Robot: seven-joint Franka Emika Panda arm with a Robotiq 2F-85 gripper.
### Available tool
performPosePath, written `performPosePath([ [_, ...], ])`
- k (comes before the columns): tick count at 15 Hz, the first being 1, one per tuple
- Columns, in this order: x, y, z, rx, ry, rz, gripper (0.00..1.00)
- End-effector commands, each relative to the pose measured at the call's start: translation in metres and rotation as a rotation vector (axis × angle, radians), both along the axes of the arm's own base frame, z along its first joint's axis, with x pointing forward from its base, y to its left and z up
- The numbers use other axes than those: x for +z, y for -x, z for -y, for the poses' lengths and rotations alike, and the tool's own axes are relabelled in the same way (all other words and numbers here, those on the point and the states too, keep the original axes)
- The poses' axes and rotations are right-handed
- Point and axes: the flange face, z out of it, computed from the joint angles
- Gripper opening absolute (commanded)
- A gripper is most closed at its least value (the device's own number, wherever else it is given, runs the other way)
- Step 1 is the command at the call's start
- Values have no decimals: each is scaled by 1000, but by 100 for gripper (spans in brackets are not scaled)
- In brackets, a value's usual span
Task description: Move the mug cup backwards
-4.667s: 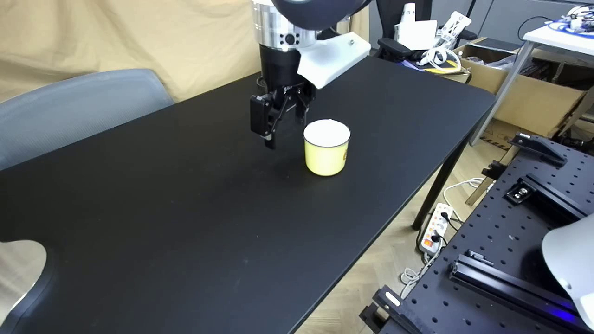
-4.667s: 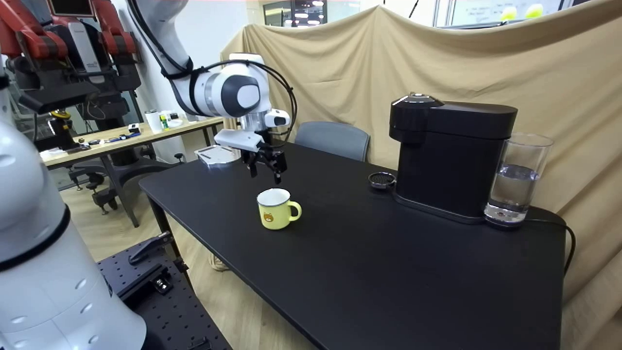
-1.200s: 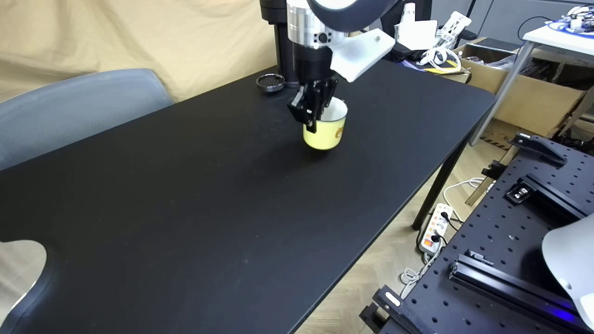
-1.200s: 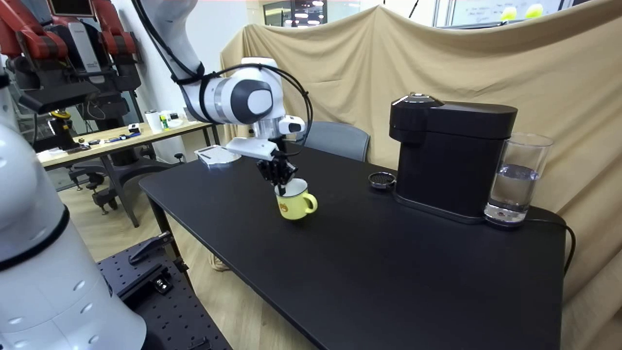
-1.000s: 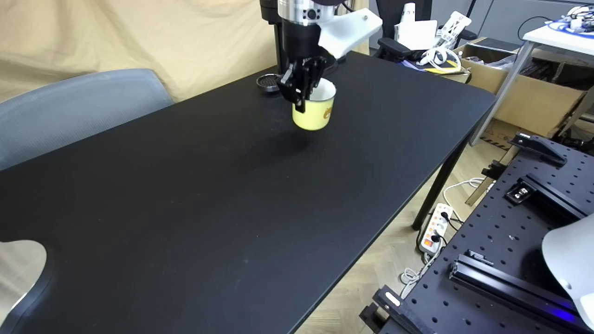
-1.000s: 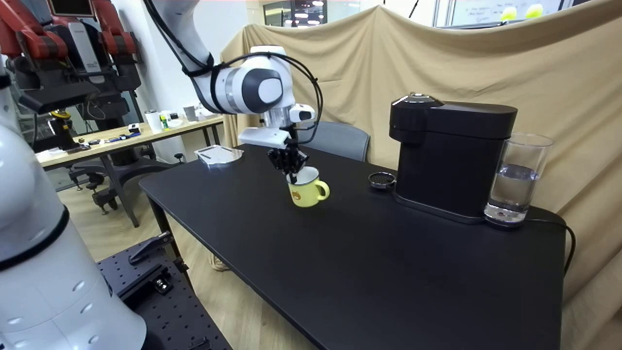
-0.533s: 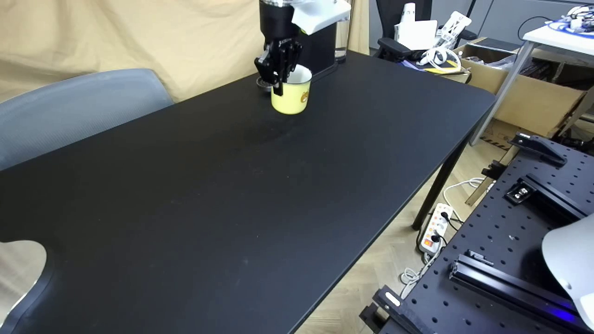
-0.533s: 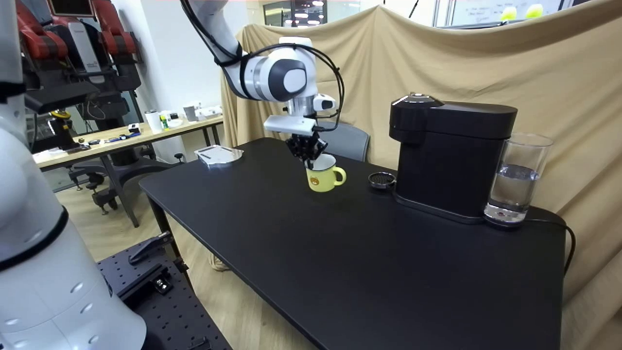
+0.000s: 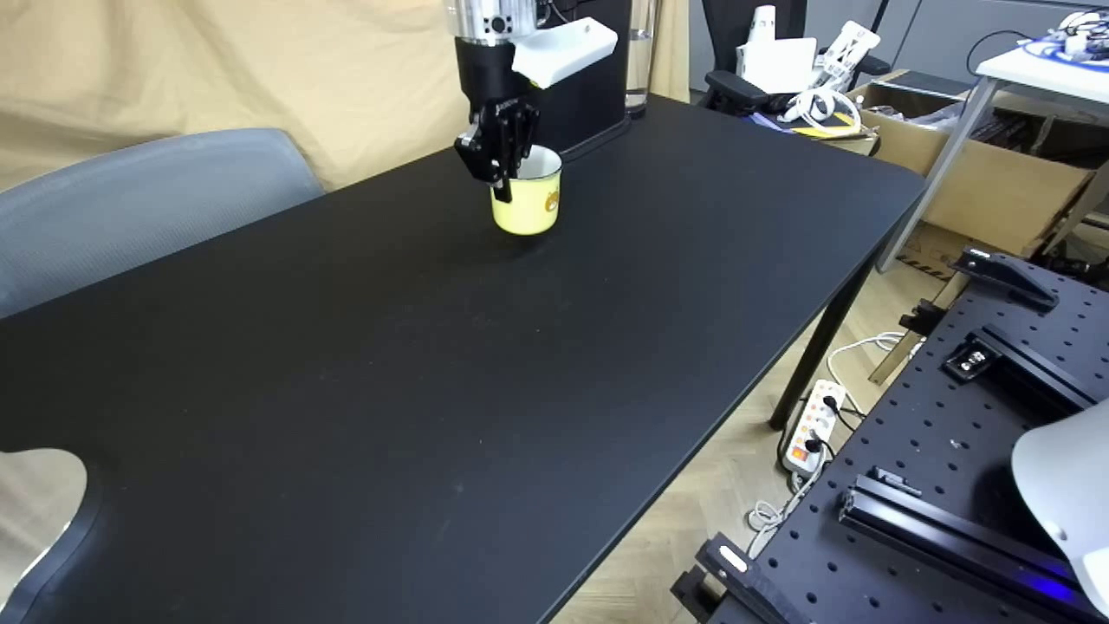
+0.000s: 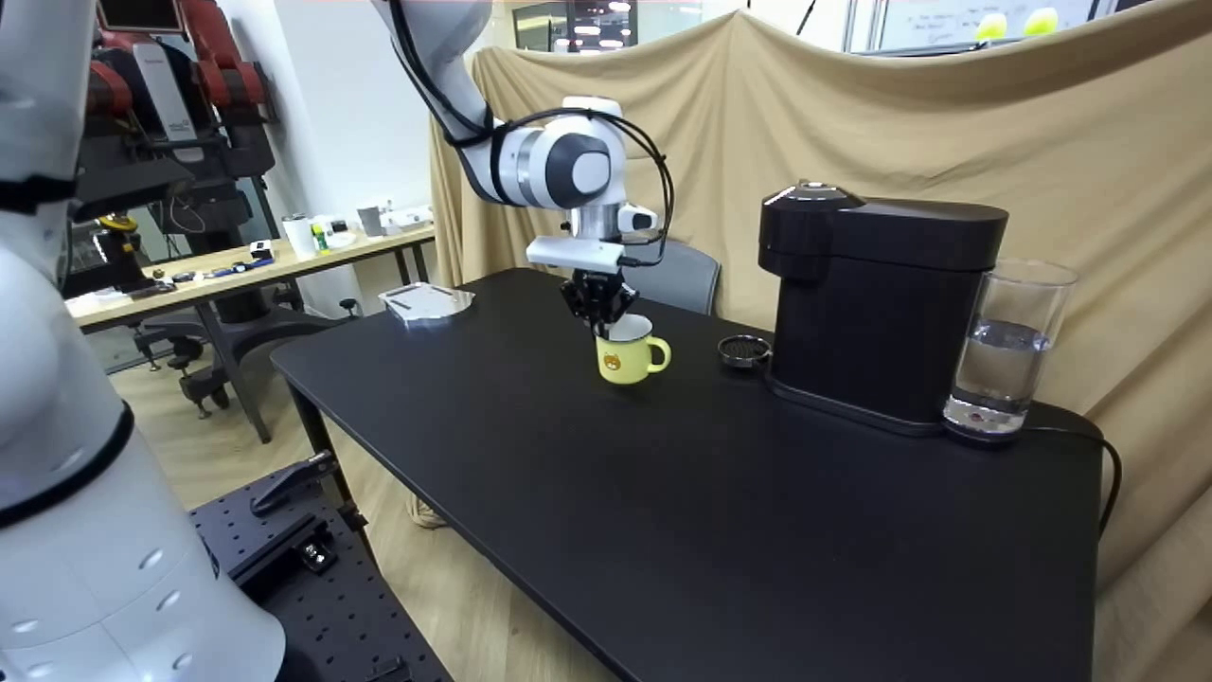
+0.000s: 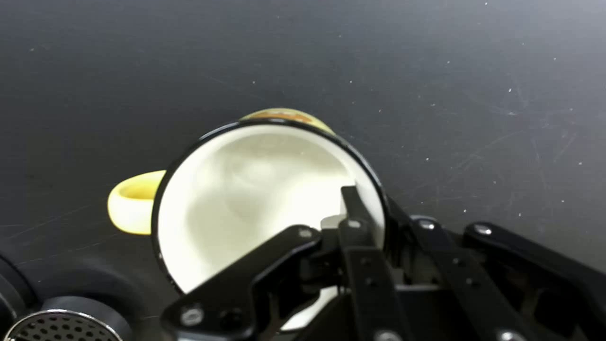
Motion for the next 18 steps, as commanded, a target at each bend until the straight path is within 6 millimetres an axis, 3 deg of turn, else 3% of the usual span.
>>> performPosePath([
  [1,-7,-11,-14,-9,20,-1,3],
  [8,-28,-15,-25,13,51,-18,3],
  [9,-27,-16,-25,9,53,-16,36],
  [10,-27,-17,-25,5,55,-13,37],
  [15,-9,-17,-28,20,56,19,70],
  [18,13,-12,-36,36,52,42,91],
])
